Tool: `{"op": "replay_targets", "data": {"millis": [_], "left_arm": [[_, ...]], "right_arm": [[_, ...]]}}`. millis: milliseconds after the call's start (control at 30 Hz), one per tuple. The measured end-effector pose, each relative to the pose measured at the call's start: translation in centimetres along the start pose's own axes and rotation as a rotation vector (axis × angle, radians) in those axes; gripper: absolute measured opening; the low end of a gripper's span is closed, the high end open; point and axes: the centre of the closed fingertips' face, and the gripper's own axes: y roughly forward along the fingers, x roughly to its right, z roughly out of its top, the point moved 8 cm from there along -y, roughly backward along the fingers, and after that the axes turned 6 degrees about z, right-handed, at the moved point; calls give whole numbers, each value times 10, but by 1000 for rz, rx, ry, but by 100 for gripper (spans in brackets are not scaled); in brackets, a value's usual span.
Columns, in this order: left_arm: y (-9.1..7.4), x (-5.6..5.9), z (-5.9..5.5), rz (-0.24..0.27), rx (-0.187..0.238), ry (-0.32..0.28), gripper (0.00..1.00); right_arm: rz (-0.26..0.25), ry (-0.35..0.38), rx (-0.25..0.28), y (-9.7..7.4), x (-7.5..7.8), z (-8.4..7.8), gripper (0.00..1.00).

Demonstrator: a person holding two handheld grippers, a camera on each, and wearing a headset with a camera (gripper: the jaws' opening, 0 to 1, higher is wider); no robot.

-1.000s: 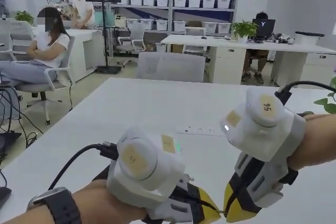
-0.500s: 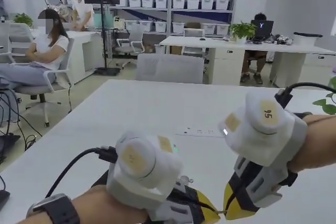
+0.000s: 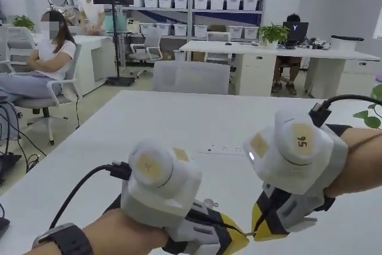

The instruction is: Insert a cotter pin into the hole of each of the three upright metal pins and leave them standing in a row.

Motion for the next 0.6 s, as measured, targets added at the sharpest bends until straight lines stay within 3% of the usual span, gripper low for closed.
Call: {"op": "replay_targets", "data": {"millis": [33, 133, 233, 367, 600], "left_arm": [[1, 0, 0, 6, 5, 15, 0], [0, -1, -2, 0, 10, -15, 1], [1, 0, -3, -10, 15, -30, 10], [2, 1, -5, -3, 17, -38, 14], [-4, -4, -9, 33, 40, -58, 19]], "right_arm": [[-3, 5, -1, 0, 0, 0, 1], [-11, 23, 7, 1, 2, -2, 1], [-20, 32, 2, 0, 3, -4, 1], [-16, 49, 6, 0, 4, -5, 1], [-18, 75, 15, 0, 4, -8, 1]]}}
